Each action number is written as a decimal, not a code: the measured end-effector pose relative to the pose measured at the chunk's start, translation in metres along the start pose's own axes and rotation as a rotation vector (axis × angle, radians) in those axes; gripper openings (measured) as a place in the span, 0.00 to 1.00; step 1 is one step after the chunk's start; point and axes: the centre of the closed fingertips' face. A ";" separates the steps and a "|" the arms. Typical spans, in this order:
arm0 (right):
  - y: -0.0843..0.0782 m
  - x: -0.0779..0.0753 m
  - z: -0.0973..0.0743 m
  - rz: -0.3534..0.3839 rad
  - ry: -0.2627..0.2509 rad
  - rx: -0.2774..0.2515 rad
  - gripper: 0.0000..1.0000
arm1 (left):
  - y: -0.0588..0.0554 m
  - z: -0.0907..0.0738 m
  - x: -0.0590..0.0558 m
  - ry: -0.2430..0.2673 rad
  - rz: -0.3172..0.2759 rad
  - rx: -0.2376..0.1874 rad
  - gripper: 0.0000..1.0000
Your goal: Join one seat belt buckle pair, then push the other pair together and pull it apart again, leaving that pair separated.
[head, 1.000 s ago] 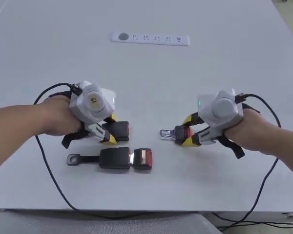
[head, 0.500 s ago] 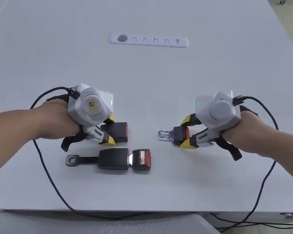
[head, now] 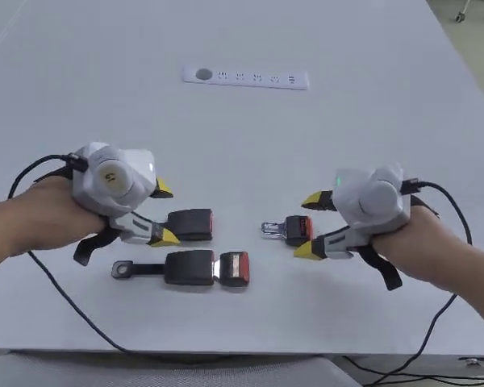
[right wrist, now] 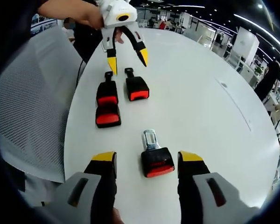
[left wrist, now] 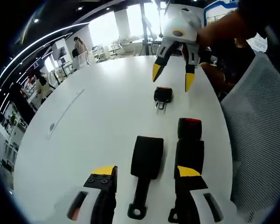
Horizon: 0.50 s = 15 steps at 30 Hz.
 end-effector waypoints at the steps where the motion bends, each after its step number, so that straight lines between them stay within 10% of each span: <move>1: 0.001 0.002 -0.001 0.015 -0.005 -0.005 0.53 | -0.004 -0.005 -0.002 0.001 -0.012 -0.004 0.53; 15: -0.004 0.037 -0.022 0.215 -0.057 -0.068 0.70 | -0.058 -0.060 -0.029 0.082 -0.191 -0.047 0.80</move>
Point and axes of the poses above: the centre of the closed fingertips' face, and the gripper's own axes: z roughly forward along the fingers, x roughly to its left, y roughly out of its top, and after that the axes turned 12 degrees about x, right-handed
